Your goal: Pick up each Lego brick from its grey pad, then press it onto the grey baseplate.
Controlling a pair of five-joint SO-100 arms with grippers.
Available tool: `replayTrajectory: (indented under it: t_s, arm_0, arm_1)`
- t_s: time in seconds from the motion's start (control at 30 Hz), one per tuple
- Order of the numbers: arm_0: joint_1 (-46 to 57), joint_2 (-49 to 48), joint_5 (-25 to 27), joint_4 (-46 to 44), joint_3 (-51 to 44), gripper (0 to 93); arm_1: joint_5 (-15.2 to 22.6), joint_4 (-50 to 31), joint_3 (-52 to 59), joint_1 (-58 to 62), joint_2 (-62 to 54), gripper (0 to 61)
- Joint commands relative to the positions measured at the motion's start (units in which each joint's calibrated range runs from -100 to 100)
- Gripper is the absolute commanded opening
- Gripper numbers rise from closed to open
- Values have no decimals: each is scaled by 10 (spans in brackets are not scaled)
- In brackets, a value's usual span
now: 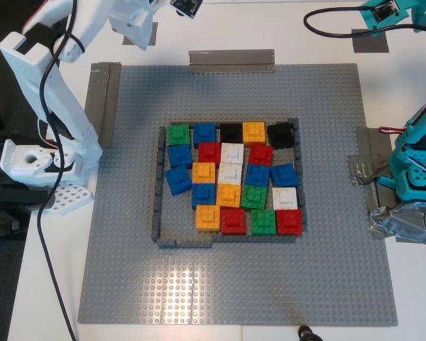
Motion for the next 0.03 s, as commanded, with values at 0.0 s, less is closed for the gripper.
replayTrajectory:
  t_s: [0.0]
  arm_0:
    - [5,-18,-41,-40,0,0]
  arm_1:
    - [6,8,-47,0,-11,2]
